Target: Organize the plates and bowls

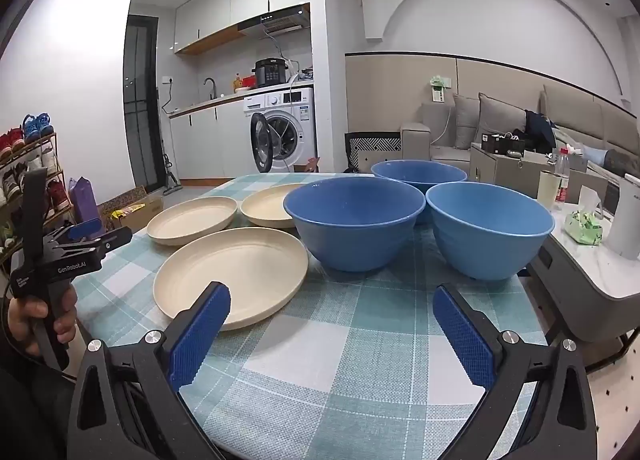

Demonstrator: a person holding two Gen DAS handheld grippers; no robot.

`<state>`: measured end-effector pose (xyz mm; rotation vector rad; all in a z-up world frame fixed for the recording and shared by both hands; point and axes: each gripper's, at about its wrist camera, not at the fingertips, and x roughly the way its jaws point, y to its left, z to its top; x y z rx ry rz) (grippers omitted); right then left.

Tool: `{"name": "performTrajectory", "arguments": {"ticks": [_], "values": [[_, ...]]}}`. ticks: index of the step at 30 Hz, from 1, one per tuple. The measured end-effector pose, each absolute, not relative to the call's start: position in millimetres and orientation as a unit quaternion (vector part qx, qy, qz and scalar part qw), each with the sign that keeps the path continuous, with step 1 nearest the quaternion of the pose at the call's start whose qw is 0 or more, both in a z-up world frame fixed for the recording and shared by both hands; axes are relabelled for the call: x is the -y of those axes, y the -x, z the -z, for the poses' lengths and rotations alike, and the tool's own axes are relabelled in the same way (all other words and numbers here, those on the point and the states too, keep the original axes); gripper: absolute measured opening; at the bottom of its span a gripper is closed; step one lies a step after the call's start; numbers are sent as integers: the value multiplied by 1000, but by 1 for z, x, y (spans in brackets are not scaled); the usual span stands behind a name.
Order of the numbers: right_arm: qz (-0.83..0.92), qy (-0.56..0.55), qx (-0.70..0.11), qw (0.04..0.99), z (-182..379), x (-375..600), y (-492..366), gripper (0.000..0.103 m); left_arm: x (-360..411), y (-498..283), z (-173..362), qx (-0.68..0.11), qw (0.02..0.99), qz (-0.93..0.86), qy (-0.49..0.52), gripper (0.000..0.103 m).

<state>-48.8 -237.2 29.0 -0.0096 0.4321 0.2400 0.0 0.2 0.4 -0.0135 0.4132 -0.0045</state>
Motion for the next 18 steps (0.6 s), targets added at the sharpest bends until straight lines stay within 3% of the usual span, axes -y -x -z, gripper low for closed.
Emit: {"name": "performTrajectory", "arguments": {"ticks": [18], "values": [[-110,-7,-219,969,-26,245,46,103,-6,3,-2,-200,980,-9,17,103]]}}
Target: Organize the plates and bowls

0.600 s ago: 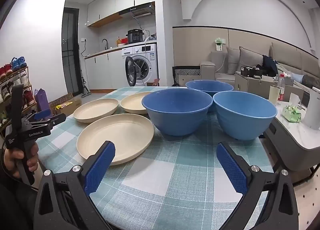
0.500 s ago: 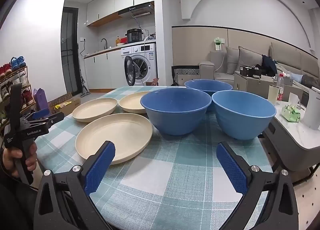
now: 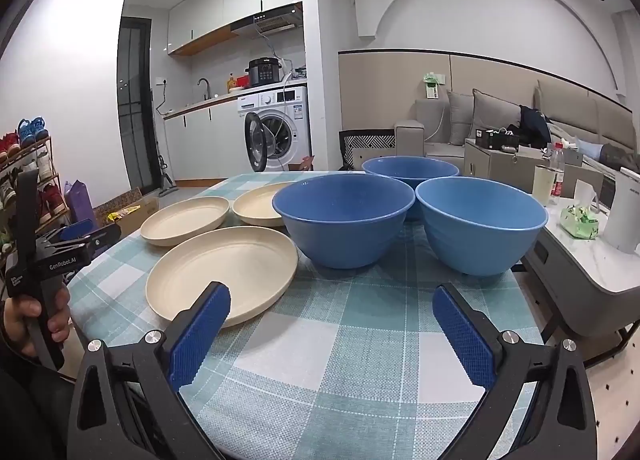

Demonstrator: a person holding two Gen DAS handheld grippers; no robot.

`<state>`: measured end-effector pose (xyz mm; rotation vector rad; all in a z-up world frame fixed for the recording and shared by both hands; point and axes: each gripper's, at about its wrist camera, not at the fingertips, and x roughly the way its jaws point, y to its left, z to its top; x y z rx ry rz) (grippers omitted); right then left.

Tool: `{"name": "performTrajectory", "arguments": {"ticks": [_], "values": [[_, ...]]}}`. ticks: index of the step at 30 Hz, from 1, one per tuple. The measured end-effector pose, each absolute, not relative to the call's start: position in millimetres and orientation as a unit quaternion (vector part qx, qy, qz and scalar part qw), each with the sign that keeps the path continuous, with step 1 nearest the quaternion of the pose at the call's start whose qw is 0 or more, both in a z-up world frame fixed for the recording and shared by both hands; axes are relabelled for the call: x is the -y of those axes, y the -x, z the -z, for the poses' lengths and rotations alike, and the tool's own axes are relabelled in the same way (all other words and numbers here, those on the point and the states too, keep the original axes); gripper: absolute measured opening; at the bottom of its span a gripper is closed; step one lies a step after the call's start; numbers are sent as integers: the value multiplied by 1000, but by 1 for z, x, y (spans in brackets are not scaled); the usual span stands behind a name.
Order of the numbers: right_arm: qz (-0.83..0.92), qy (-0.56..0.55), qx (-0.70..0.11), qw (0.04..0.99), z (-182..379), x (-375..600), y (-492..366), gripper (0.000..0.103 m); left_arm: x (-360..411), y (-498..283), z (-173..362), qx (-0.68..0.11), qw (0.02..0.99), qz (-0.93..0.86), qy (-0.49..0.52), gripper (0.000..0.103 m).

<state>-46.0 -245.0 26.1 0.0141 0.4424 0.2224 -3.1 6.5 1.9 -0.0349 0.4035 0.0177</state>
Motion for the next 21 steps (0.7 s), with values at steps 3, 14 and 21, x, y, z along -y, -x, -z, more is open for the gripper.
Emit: {"name": "performTrajectory", "arguments": {"ticks": [3,14,21], "values": [[-111,-11,-221,969,-24,247,44,103,-9,0,-2,-201,979,-11,21,103],[-108,-14,-221,969,-24,248,43,103,-12,0,-4,-200,979,-14,25,103],[-104,-18,-220,970,-25,251,44,103,-14,0,-7,-196,980,-18,29,103]]}}
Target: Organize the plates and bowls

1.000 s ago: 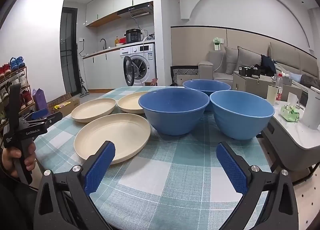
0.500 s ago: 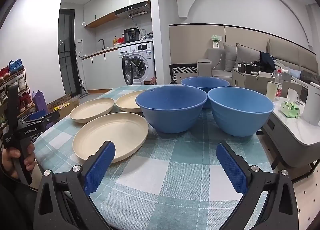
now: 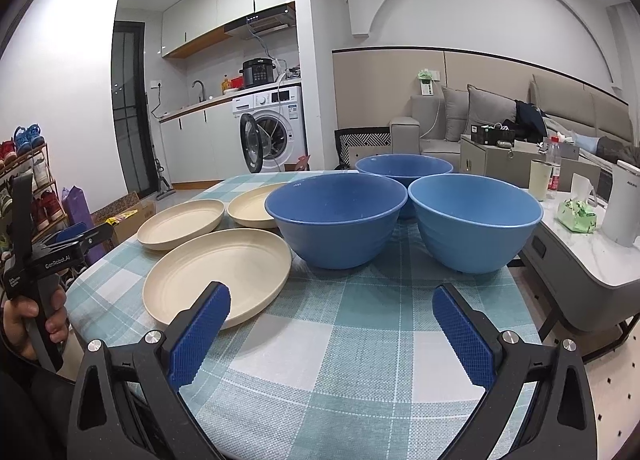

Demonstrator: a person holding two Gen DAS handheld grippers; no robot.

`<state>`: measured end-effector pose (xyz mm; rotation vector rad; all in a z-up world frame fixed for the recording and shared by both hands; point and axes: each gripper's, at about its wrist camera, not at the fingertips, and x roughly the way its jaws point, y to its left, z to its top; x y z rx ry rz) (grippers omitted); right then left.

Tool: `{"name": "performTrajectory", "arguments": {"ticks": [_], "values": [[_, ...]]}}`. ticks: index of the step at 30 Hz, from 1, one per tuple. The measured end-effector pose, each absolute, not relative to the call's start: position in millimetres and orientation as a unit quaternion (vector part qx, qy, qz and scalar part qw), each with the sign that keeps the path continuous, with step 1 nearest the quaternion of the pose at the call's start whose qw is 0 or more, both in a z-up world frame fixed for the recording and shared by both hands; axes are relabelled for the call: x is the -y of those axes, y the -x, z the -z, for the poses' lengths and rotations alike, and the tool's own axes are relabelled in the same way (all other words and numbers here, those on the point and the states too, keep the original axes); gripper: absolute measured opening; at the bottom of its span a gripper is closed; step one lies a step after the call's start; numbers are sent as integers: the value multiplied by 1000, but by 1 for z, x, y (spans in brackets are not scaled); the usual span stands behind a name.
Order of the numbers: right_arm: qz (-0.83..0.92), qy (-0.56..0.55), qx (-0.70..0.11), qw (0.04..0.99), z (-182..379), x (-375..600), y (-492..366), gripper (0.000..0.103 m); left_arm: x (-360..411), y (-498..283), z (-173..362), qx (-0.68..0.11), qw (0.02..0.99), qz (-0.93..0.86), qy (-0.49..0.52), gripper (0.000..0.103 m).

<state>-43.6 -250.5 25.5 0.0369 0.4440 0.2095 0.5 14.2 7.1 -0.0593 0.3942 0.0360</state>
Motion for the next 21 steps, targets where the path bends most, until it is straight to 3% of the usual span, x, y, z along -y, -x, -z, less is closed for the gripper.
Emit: {"name": "performTrajectory", "arguments": {"ticks": [21], "values": [[-90,-21,-218,972,-34,259,47,103,-28,0,-13,-191,981,-30,33,103]]}}
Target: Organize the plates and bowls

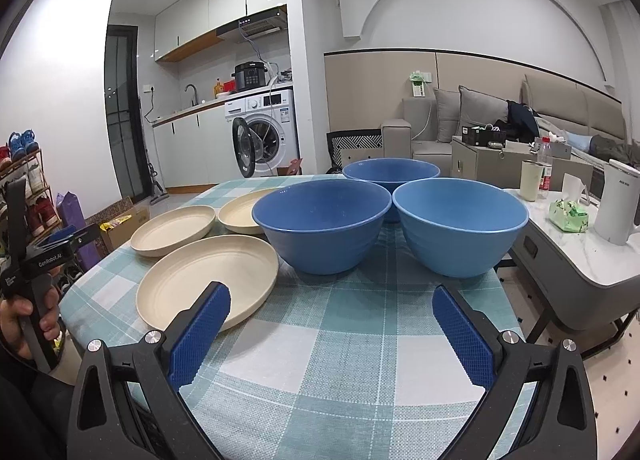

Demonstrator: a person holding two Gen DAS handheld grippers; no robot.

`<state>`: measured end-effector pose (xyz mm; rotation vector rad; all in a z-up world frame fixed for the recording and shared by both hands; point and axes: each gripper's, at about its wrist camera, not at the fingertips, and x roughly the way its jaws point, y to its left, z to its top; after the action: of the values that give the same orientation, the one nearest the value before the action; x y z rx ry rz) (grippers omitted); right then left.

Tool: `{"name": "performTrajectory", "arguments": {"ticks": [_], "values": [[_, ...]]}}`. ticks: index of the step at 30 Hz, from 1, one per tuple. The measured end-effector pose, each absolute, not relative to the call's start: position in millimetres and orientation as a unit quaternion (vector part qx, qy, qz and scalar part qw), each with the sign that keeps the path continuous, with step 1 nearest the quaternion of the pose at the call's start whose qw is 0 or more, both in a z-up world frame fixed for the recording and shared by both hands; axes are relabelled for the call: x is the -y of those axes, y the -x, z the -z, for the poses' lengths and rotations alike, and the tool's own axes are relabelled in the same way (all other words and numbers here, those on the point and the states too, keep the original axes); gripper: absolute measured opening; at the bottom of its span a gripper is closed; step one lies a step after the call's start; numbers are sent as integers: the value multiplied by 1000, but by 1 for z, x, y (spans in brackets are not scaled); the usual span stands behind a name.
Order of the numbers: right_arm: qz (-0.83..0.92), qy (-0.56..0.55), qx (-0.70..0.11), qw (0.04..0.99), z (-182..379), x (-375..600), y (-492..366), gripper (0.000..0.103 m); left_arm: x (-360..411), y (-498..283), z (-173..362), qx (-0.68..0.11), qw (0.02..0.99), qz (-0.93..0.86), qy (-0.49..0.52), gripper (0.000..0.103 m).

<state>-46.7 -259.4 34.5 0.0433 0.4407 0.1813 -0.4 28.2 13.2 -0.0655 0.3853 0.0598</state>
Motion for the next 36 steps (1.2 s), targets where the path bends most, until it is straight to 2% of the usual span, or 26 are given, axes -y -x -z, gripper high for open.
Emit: {"name": "performTrajectory", "arguments": {"ticks": [36], "values": [[-77,-21,-224,971,-30,268,43,103,-25,-5,-6,-198,979,-43,14,103]]}}
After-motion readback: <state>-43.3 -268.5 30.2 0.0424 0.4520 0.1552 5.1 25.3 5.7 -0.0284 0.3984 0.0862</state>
